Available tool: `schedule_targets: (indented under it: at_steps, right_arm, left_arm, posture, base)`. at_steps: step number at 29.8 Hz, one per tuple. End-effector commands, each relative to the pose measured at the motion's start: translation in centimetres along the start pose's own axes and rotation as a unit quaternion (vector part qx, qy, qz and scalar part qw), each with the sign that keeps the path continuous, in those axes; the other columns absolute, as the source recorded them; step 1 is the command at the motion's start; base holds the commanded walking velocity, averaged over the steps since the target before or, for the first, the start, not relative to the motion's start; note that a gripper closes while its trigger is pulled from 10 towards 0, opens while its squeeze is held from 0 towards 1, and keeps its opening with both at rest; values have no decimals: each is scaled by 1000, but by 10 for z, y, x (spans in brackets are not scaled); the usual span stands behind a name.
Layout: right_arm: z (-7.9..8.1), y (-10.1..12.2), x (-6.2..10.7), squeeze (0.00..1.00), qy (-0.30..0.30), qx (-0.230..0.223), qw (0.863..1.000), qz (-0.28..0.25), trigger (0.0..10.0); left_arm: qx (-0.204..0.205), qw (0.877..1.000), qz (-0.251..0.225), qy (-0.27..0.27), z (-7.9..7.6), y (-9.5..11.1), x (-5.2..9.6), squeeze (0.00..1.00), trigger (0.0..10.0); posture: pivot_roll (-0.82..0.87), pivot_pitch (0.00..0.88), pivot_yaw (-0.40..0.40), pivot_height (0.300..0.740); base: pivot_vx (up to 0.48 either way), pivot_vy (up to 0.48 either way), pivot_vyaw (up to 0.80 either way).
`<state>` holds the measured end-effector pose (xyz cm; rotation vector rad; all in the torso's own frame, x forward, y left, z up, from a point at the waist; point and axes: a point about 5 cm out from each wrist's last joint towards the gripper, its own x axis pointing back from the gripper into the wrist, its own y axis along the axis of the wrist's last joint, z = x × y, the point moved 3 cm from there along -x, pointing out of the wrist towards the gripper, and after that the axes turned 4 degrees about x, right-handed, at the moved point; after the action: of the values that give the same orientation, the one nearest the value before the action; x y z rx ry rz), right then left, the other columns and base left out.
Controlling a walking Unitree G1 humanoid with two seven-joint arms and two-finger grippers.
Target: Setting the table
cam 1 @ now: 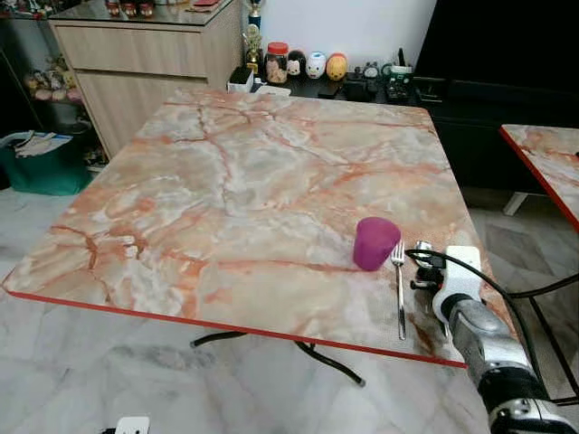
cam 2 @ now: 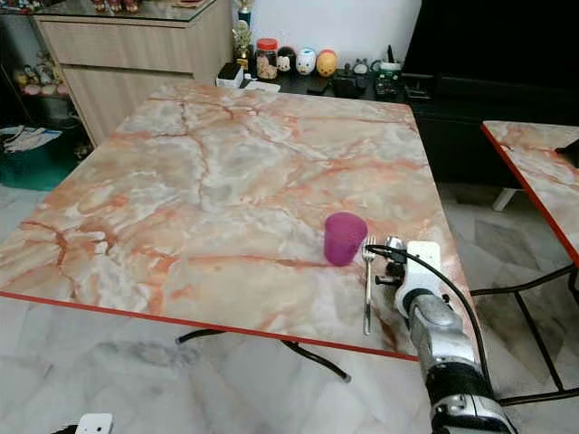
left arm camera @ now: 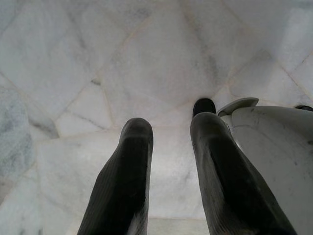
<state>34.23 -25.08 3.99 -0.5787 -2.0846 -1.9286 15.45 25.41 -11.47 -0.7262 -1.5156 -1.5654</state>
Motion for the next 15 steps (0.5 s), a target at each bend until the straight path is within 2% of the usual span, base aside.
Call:
schedule_targets:
  at_steps: [1, 3, 5, 8, 11, 15]
  right_arm:
    - [-9, 9, 5, 0, -26, -9, 999, -37, 10000]
    - [-10, 25, 13, 0, -33, 0, 995, -93, 10000]
    - [-11, 32, 20, 0, -38, 11, 992, -121, 10000]
    - [-13, 35, 26, 0, -50, 16, 989, -135, 10000]
    - [-12, 49, 56, 0, -70, 18, 974, -213, 10000]
    - [3, 68, 79, 0, -59, 38, 957, -281, 10000]
  left_arm:
    - [-4, 1000, 12, 2, 3, -5, 1, 0, 10000]
    - [-7, 1000, 14, 3, 3, -5, 1, 0, 10000]
    - [-6, 1000, 15, 3, 3, -6, 1, 0, 10000]
    - [-5, 1000, 15, 2, 3, -6, 1, 0, 10000]
    - [-2, 1000, 15, 3, 3, -7, 1, 0, 10000]
    - [-5, 1000, 15, 6, 4, -7, 1, 0, 10000]
  posture:
    - [95, 0, -41, 715]
    - [93, 0, -43, 715]
    - [93, 0, -43, 715]
    - [89, 0, -44, 715]
    - [86, 0, -45, 715]
    - [74, 0, -42, 715]
  base:
    - [0, 0, 0]
    - [0, 0, 0]
    - [0, 0, 0]
    - [0, 0, 0]
    - [0, 0, 0]
    - [0, 0, 0]
